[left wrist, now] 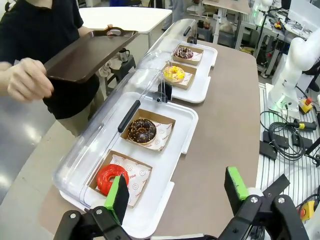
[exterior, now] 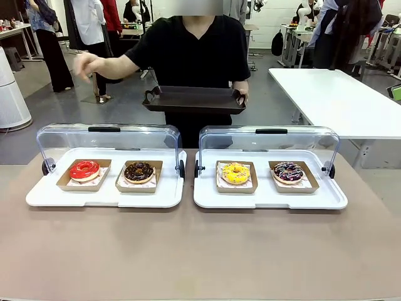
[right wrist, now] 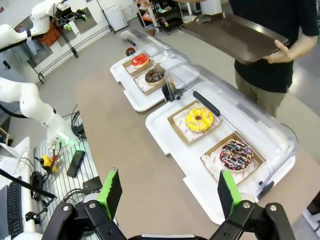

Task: Provide the desired donut to the person.
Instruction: Pick up and lift the Paper togo box containing the Donut pointed at by the person.

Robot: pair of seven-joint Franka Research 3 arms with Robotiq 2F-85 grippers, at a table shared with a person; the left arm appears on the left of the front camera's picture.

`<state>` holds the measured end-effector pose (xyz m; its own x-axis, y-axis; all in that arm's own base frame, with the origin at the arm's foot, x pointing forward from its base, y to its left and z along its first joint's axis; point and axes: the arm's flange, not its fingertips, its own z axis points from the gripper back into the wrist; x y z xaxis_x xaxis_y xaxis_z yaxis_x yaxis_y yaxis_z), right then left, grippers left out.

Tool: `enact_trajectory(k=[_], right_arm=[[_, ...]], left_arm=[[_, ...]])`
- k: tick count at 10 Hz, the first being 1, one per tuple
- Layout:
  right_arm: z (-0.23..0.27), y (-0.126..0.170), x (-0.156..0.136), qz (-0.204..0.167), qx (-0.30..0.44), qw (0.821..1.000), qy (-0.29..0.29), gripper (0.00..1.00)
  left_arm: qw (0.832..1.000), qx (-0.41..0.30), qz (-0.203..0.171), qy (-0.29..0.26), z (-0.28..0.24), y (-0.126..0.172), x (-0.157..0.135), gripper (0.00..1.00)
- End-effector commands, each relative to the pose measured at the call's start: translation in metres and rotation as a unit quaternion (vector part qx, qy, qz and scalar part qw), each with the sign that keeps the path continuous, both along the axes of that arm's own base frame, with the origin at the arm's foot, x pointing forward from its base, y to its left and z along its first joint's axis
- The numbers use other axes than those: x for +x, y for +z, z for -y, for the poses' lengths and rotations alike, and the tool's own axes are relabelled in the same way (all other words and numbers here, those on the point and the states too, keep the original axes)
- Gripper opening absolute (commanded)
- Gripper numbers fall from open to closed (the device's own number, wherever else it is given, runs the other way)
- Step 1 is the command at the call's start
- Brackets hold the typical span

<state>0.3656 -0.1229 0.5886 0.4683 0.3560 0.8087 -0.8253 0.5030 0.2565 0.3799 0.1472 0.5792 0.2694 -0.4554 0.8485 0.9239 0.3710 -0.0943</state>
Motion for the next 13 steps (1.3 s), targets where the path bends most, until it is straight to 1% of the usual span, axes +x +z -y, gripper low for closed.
enact_trajectory(k=[1,12,13], right_arm=[[0.0015,0.0002,0.0002,0.002,0.007,1.0,-0.001,1.0],[0.0015,0.0002,0.0002,0.002,0.007,1.0,-0.001,1.0],[0.0015,0.0002,0.0002,0.002,0.007,1.0,-0.001,1.0]], left_arm=[[1.0,-0.008,0.005,-0.002,-0.0017,0.0011,0.0011,1.0],[1.0,-0.008,0.005,-0.002,-0.0017,0.0011,0.0011,1.0],[1.0,0.0,0.0,0.0,-0.0001,0.0,0.0,1.0]])
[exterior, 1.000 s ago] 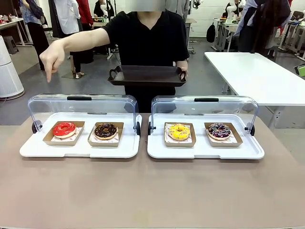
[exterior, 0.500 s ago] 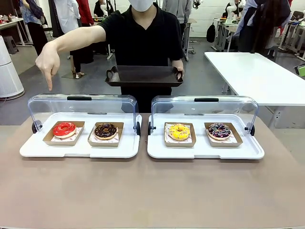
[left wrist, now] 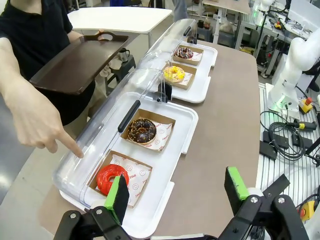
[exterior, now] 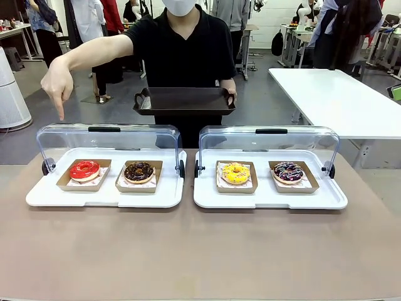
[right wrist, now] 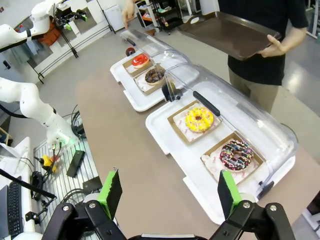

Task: Provide the desired donut to the person.
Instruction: Pick up and lift the Paper togo box containing the Donut pointed at by the person.

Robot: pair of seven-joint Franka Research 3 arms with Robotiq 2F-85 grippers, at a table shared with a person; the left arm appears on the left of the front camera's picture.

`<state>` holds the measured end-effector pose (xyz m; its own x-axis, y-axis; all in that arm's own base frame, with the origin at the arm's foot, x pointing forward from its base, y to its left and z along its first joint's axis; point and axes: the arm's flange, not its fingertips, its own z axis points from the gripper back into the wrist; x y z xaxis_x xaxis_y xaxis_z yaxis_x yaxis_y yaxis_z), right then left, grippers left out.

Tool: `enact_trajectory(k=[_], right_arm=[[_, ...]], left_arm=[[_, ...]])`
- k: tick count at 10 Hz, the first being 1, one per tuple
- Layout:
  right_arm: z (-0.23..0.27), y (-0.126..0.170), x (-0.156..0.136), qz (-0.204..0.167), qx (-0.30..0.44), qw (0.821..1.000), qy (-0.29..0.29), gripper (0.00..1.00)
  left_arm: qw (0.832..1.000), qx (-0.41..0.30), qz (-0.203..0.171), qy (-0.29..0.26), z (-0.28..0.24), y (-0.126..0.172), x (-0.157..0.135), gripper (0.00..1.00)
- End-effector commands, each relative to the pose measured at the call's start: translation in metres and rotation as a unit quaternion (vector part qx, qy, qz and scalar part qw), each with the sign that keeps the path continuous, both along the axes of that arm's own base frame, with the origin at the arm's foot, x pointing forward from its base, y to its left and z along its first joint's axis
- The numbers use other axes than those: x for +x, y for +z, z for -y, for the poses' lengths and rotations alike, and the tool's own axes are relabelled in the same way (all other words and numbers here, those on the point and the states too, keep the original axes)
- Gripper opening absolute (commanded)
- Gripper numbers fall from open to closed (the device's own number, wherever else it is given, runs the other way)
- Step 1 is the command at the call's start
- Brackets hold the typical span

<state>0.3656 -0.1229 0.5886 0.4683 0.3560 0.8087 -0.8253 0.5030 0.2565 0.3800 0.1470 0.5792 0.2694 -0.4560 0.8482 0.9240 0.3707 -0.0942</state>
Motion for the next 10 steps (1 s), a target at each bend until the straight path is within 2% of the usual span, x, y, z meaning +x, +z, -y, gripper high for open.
enact_trajectory(k=[1,3,5,7,10], right_arm=[[0.001,0.0,0.0,0.002,0.007,1.0,-0.001,1.0],[0.001,0.0,0.0,0.002,0.007,1.0,-0.001,1.0],[0.001,0.0,0.0,0.002,0.007,1.0,-0.001,1.0],[0.001,0.0,0.0,0.002,0.007,1.0,-0.001,1.0],[0.001,0.0,0.0,0.002,0.007,1.0,-0.001,1.0]], left_arm=[[0.999,0.045,-0.001,-0.008,0.01,-0.001,0.002,1.0],[0.986,0.162,-0.011,-0.042,0.035,-0.002,0.003,1.0],[0.946,0.317,-0.017,-0.071,0.068,-0.011,0.003,1.0],[0.903,0.422,-0.014,-0.078,0.094,-0.044,0.008,1.0],[0.868,0.486,-0.011,-0.1,0.126,-0.112,0.029,1.0]])
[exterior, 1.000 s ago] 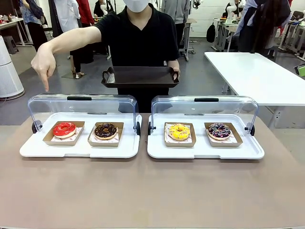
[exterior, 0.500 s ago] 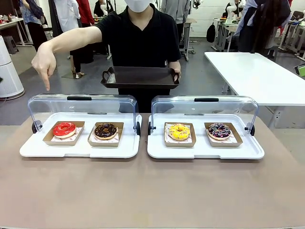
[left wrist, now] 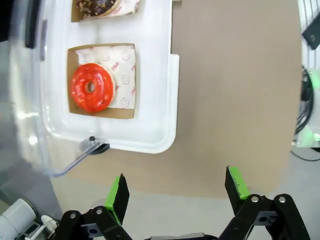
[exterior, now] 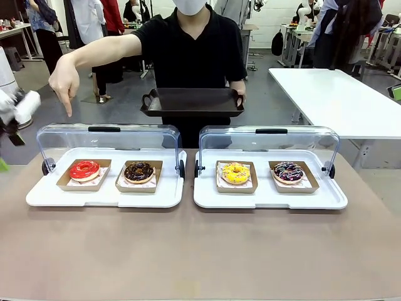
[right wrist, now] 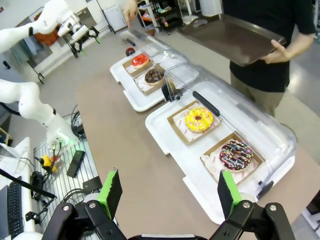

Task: Provide the desired donut to the person.
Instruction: Pick up and lift the Paper togo box containing the Donut pointed at by the person.

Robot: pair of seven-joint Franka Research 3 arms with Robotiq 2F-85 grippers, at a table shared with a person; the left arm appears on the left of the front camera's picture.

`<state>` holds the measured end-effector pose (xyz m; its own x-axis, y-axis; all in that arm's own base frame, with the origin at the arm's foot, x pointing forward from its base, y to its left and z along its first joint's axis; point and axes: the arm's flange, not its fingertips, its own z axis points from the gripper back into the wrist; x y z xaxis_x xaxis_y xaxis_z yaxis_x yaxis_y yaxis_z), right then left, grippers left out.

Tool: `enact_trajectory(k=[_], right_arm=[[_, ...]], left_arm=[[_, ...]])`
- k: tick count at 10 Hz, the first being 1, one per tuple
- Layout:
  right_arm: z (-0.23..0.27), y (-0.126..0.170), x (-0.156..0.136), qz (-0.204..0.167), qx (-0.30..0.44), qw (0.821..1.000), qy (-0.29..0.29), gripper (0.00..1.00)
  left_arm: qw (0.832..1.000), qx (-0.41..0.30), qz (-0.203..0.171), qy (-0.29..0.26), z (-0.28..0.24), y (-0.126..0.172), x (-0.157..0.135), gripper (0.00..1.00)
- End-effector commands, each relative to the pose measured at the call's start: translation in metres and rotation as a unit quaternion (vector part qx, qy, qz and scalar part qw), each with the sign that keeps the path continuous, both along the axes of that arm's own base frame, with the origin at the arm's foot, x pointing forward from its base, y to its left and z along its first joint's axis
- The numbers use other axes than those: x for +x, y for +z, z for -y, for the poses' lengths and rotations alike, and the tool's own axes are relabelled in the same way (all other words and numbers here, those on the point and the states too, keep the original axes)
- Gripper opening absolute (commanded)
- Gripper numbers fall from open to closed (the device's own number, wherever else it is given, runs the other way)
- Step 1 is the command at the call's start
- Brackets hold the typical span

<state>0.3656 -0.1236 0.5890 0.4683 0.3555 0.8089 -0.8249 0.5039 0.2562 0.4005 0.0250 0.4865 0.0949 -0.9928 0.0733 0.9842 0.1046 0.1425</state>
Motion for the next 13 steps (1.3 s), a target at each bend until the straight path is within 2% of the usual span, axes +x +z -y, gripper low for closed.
enact_trajectory(k=[1,2,3,6,7,8,13], right_arm=[[0.001,0.0,0.0,0.002,0.007,1.0,0.0,1.0],[0.001,0.0,0.0,0.002,0.007,1.0,0.0,1.0],[0.001,0.0,0.0,0.002,0.007,1.0,0.0,1.0],[0.001,0.0,0.0,0.002,0.007,1.0,0.0,1.0],[0.001,0.0,0.0,0.002,0.007,1.0,0.0,1.0],[0.001,0.0,0.0,0.002,0.007,1.0,0.0,1.0],[0.001,0.0,0.0,0.002,0.007,1.0,0.0,1.0]], left_arm=[[1.0,0.028,-0.001,0.005,0.014,-0.038,0.016,1.0],[1.0,0.023,-0.004,-0.004,0.025,-0.053,0.025,1.0],[1.0,0.004,-0.023,-0.01,0.036,-0.063,0.029,1.0],[0.999,-0.018,-0.042,-0.015,0.048,-0.075,0.051,1.0],[0.999,-0.023,-0.047,-0.015,0.045,-0.073,0.053,1.0],[0.999,-0.002,-0.039,-0.023,0.052,-0.081,0.038,1.0],[0.999,-0.008,-0.042,-0.019,0.052,-0.081,0.044,1.0]])
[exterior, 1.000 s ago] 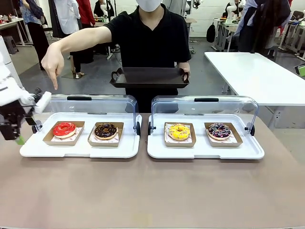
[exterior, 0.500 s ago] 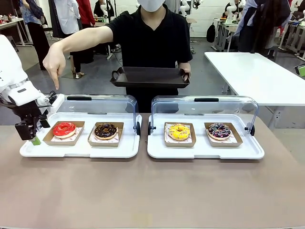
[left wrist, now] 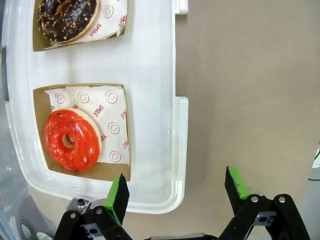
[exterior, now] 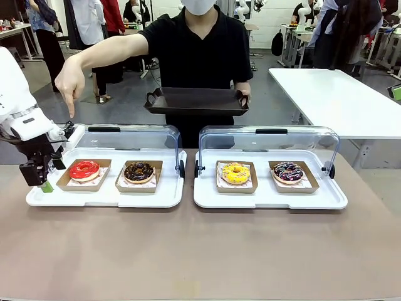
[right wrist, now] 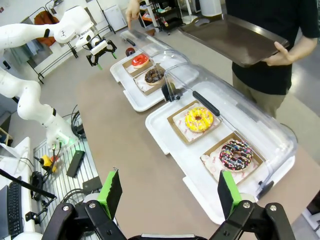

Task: Provide the desired donut to the person.
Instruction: Pick up and lift the Paper togo box containing the Donut pointed at by the person.

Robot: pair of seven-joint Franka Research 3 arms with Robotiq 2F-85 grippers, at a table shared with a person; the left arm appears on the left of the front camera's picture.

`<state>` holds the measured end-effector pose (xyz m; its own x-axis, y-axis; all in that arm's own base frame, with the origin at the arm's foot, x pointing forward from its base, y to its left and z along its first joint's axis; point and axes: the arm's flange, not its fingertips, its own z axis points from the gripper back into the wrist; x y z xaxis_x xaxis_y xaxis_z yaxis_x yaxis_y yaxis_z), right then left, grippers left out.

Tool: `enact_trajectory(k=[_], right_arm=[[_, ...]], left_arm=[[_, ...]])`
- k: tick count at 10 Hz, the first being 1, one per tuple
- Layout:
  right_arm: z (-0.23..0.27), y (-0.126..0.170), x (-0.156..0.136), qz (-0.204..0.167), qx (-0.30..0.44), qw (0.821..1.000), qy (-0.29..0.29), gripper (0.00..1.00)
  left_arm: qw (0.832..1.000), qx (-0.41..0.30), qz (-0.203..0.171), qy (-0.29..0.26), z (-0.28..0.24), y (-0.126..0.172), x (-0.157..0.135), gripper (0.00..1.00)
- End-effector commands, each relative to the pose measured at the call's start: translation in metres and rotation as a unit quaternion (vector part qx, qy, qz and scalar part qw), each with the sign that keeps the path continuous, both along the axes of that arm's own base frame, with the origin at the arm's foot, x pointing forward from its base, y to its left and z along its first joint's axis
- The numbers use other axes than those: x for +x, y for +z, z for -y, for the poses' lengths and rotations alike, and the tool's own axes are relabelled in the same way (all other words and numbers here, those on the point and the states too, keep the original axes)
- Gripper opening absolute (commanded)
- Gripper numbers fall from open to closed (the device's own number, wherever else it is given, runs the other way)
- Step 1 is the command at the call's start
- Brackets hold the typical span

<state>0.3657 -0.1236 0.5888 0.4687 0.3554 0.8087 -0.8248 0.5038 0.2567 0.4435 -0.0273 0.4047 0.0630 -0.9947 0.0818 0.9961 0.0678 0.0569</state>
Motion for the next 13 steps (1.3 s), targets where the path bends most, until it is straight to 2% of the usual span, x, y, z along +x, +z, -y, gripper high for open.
enact_trajectory(k=[1,5,8,13], right_arm=[[0.001,0.0,0.0,0.002,0.007,1.0,0.0,1.0],[0.001,0.0,0.0,0.002,0.007,1.0,0.0,1.0],[0.001,0.0,0.0,0.002,0.007,1.0,0.0,1.0],[0.001,0.0,0.0,0.002,0.007,1.0,0.0,1.0]], left_arm=[[1.0,0.01,-0.001,-0.009,-0.003,-0.012,0.009,1.0],[1.0,0.024,-0.002,-0.007,-0.015,-0.036,0.038,1.0],[1.0,0.017,-0.016,0.001,-0.027,-0.05,0.055,1.0],[1.0,0.005,-0.029,0.002,-0.031,-0.066,0.066,1.0]])
